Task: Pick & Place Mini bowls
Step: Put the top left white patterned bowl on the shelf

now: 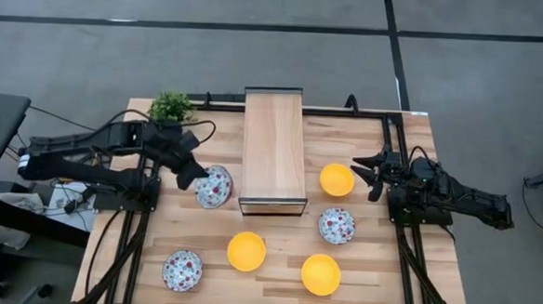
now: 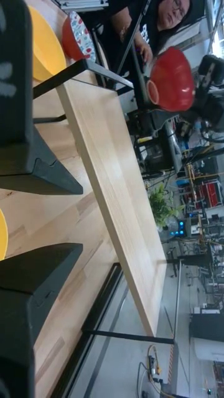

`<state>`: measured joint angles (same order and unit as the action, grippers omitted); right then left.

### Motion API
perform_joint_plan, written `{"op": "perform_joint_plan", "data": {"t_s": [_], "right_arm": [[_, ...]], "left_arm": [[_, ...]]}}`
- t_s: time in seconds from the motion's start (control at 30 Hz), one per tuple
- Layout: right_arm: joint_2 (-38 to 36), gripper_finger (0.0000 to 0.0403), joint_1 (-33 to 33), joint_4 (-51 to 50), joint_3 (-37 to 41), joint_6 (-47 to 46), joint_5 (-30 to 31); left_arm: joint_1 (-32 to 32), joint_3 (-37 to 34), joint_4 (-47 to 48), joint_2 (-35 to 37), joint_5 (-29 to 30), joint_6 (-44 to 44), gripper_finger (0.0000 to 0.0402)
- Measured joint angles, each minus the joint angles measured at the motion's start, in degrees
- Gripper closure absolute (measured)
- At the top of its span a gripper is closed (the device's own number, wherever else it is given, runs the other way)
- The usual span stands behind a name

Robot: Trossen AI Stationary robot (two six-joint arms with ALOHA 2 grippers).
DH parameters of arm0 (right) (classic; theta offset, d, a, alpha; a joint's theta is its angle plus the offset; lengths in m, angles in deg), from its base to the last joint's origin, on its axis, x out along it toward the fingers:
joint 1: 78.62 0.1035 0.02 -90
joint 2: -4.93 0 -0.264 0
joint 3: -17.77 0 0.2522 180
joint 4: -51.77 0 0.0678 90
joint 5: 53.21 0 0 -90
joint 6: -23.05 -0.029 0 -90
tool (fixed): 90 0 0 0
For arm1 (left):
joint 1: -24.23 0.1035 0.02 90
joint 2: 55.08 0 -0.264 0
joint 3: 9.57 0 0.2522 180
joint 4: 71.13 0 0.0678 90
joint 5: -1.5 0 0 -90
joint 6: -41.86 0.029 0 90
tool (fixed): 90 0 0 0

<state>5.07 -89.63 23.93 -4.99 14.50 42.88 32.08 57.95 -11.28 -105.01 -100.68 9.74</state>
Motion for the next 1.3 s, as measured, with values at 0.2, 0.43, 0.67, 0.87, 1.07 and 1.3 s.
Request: {"op": "perform_joint_plan", "data": {"t_s": [0.2, 0.43, 0.67, 0.87, 1.07, 1.3], "right_arm": [[0.0, 0.0278, 0.0, 0.0, 0.0, 0.0, 0.0], [0.0, 0.0278, 0.0, 0.0, 0.0, 0.0, 0.0], [0.0, 0.0278, 0.0, 0.0, 0.0, 0.0, 0.0], [0.0, 0.0278, 0.0, 0.0, 0.0, 0.0, 0.0], [0.0, 0.0278, 0.0, 0.0, 0.0, 0.0, 0.0], [0.0, 0.0278, 0.0, 0.0, 0.0, 0.0, 0.0]], "left_arm": [[0.4, 7.0, -0.8, -7.0, 5.2, 6.2, 0.0393], [4.7, 18.0, -1.7, -18.0, 9.7, 16.0, 0.0393], [10.1, 28.8, -2.8, -28.5, 10.7, 24.9, 0.0393], [12.9, 36.1, -2.7, -36.2, 10.8, 29.0, 0.0393], [15.3, 43.8, -2.7, -42.4, 10.7, 29.3, 0.0393], [19.6, 50.0, -2.6, -48.8, 9.2, 28.7, 0.0393]]}}
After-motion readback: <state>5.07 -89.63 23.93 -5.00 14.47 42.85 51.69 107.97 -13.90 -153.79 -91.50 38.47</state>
